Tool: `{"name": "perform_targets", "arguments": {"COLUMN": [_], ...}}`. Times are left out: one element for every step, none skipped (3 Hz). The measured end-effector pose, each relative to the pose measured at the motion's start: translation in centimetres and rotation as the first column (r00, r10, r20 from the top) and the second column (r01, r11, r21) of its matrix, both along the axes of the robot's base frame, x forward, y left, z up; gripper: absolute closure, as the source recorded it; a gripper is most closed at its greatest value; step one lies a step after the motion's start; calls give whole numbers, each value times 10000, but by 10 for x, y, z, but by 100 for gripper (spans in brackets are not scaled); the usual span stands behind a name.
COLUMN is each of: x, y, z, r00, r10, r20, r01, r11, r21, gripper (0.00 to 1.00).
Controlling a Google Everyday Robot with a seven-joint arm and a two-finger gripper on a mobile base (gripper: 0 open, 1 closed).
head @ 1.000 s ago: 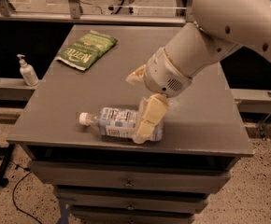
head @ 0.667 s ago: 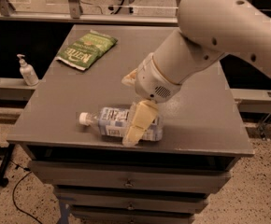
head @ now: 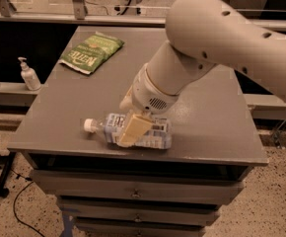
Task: Pick blue plastic bottle
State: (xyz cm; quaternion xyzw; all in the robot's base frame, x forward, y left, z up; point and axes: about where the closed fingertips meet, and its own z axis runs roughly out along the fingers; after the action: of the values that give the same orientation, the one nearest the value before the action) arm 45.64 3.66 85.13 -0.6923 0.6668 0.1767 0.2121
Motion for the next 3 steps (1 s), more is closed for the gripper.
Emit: {"name": "perform_targets", "arguments": {"x": [-2, -1, 11], "y": [1, -2, -9], "z": [-4, -1, 14], "r00": [10000, 9999, 9991], "r10": [-66, -89, -82], "r20": [-54, 53, 410], "r01": [65, 90, 81], "r11": [9998, 9996, 10000], "r21": [-178, -278, 19], "gripper": [57, 82, 100]}}
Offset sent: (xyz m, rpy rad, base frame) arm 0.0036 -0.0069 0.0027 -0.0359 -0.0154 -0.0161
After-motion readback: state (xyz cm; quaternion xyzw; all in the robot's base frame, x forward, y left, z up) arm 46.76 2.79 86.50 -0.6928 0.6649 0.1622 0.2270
